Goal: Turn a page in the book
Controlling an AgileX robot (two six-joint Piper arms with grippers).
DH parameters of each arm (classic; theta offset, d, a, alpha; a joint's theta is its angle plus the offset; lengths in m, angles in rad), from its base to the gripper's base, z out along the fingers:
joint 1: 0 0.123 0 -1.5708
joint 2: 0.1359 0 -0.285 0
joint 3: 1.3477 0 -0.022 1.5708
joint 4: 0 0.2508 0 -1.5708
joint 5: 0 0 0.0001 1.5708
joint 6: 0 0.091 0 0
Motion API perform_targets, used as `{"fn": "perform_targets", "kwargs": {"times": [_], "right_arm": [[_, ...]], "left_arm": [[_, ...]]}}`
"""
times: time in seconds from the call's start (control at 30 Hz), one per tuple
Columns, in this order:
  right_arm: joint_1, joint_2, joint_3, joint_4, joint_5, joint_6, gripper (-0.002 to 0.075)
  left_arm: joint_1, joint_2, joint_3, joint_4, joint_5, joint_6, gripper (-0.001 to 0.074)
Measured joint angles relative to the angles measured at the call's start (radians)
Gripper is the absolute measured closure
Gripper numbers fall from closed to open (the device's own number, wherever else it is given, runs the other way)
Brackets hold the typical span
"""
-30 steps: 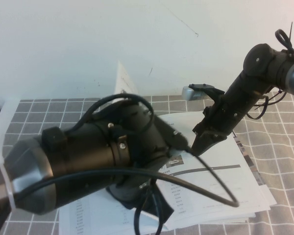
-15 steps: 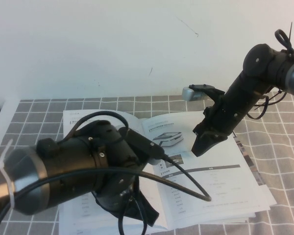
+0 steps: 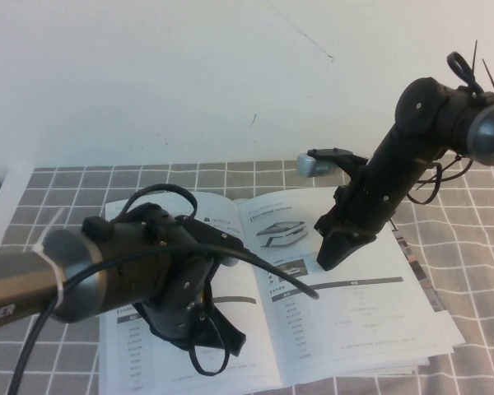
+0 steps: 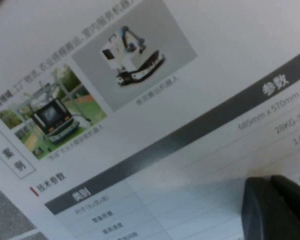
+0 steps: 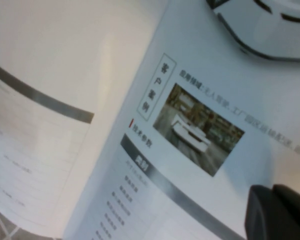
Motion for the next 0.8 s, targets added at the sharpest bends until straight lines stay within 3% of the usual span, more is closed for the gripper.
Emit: {"fn": "perform_targets", "kwargs": {"times": [0.47, 0.8], "right_arm": [[0.021, 0.0, 0.0, -0.051, 0.0, 0.046, 0.0727], [0.012, -0.213, -0.061, -0.096, 0.002, 0.049, 0.0727]], "left_arm": [[0.003, 0.095, -0.006, 0.0, 0.004, 0.01, 0.0738], [0.005, -0.202, -0.052, 0.006, 0.102, 0.044, 0.0738]]}}
